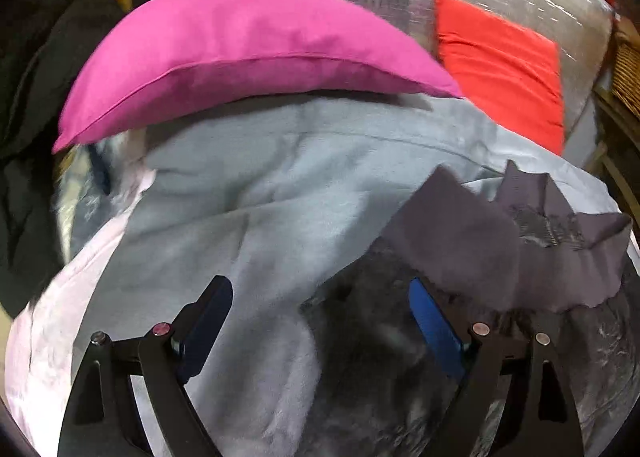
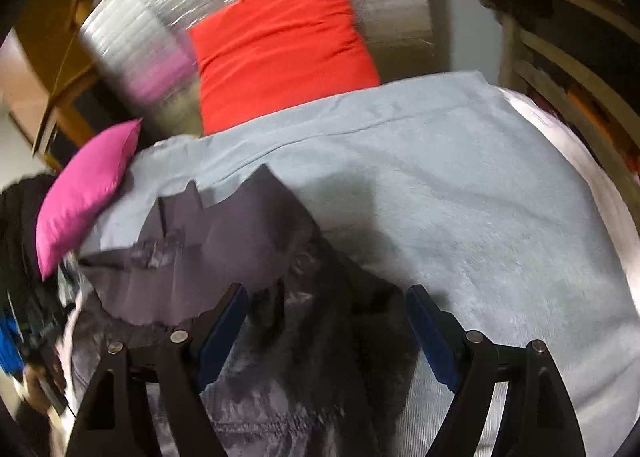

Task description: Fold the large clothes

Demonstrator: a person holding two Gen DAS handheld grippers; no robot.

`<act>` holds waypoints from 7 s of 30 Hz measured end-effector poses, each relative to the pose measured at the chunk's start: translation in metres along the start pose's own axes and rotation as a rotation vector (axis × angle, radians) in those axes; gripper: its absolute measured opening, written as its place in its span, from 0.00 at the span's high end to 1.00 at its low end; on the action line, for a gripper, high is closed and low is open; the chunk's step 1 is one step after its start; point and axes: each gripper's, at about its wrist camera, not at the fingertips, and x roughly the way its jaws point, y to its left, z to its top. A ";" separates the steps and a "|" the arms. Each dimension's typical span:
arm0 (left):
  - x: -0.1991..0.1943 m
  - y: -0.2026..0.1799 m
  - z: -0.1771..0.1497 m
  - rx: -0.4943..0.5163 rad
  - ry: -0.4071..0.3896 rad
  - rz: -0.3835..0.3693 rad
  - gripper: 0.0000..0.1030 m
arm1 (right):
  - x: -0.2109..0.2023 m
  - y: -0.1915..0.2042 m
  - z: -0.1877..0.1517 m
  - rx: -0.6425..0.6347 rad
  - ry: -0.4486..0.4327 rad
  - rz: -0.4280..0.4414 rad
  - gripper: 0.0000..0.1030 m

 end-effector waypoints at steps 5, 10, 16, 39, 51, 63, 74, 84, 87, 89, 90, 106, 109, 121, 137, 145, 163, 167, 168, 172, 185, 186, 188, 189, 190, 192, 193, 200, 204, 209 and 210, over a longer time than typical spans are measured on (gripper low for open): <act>0.028 -0.027 0.015 0.088 0.030 -0.021 0.13 | 0.018 0.015 0.014 -0.079 0.013 0.006 0.19; 0.050 -0.044 0.026 0.157 0.032 -0.005 0.13 | 0.044 0.016 0.024 -0.112 0.030 -0.010 0.19; 0.059 -0.048 0.026 0.167 0.035 -0.024 0.37 | 0.059 0.021 0.031 -0.163 0.040 0.010 0.19; 0.091 -0.032 0.029 0.094 0.079 0.091 0.73 | 0.084 -0.028 0.031 0.065 0.090 -0.050 0.83; 0.071 -0.052 0.022 0.173 0.063 0.001 0.66 | 0.070 -0.004 0.032 -0.020 0.068 0.033 0.22; 0.107 -0.064 0.020 0.197 0.126 0.097 0.92 | 0.068 -0.015 0.035 -0.042 0.075 -0.128 0.86; 0.041 -0.057 0.017 0.221 -0.059 0.143 0.42 | 0.063 -0.022 0.025 0.014 0.065 -0.129 0.31; -0.087 -0.073 -0.032 0.123 -0.245 0.043 0.30 | -0.077 0.017 -0.006 -0.045 -0.170 -0.003 0.31; -0.088 -0.096 -0.074 0.143 -0.228 0.053 0.30 | -0.081 0.056 -0.054 -0.127 -0.175 0.039 0.31; -0.081 -0.109 -0.096 0.148 -0.198 0.056 0.30 | -0.072 0.069 -0.080 -0.166 -0.163 0.014 0.31; -0.068 -0.114 -0.105 0.161 -0.159 0.064 0.30 | -0.064 0.072 -0.091 -0.179 -0.147 -0.010 0.31; -0.107 -0.061 -0.137 0.041 -0.196 0.111 0.23 | -0.077 0.089 -0.143 -0.226 -0.163 -0.159 0.22; -0.107 -0.032 -0.145 -0.061 -0.165 0.096 0.23 | -0.098 0.106 -0.157 -0.203 -0.198 -0.072 0.22; -0.079 0.058 -0.162 -0.456 -0.008 -0.112 0.23 | -0.096 0.098 -0.205 0.000 -0.167 0.104 0.22; -0.092 0.037 -0.154 -0.361 -0.003 -0.104 0.87 | -0.051 -0.045 -0.213 0.749 -0.059 0.354 0.36; -0.071 0.039 -0.173 -0.366 0.008 -0.037 0.73 | -0.050 -0.036 -0.204 0.566 -0.046 0.221 0.73; -0.117 -0.094 -0.137 0.012 -0.234 0.120 0.41 | -0.093 0.096 -0.153 -0.029 -0.215 -0.005 0.28; -0.093 -0.133 -0.139 0.100 -0.206 0.149 0.41 | -0.049 0.141 -0.146 -0.208 -0.207 -0.120 0.28; -0.081 -0.140 -0.141 0.120 -0.176 0.164 0.41 | -0.038 0.146 -0.148 -0.238 -0.194 -0.148 0.28; -0.045 -0.148 -0.157 0.180 -0.076 0.179 0.38 | 0.003 0.140 -0.155 -0.257 -0.069 -0.209 0.27; -0.106 -0.115 -0.166 0.114 -0.196 0.127 0.36 | -0.054 0.137 -0.164 -0.227 -0.165 -0.165 0.27; -0.111 -0.108 -0.170 0.090 -0.208 0.142 0.35 | -0.064 0.138 -0.172 -0.236 -0.186 -0.154 0.27; -0.111 -0.097 -0.176 0.048 -0.196 0.156 0.35 | -0.070 0.136 -0.184 -0.254 -0.204 -0.171 0.27; -0.104 -0.092 -0.177 0.031 -0.168 0.162 0.35 | -0.068 0.132 -0.189 -0.253 -0.199 -0.182 0.27; -0.093 -0.089 -0.179 0.027 -0.123 0.174 0.35 | -0.064 0.128 -0.194 -0.243 -0.185 -0.187 0.27; -0.069 -0.089 -0.181 0.050 -0.034 0.167 0.34 | -0.043 0.112 -0.198 -0.211 -0.119 -0.203 0.27; -0.064 -0.089 -0.184 0.058 -0.028 0.164 0.34 | -0.036 0.107 -0.201 -0.210 -0.101 -0.207 0.27; -0.062 -0.095 -0.185 0.091 -0.048 0.189 0.32 | -0.028 0.104 -0.206 -0.234 -0.089 -0.213 0.26; -0.075 -0.090 -0.179 0.054 -0.050 0.164 0.33 | -0.041 0.106 -0.199 -0.241 -0.080 -0.199 0.25; -0.091 -0.081 -0.168 0.011 -0.107 0.143 0.32 | -0.069 0.098 -0.176 -0.212 -0.188 -0.220 0.25; -0.087 -0.081 -0.167 0.008 -0.087 0.137 0.32 | -0.068 0.093 -0.173 -0.200 -0.183 -0.226 0.25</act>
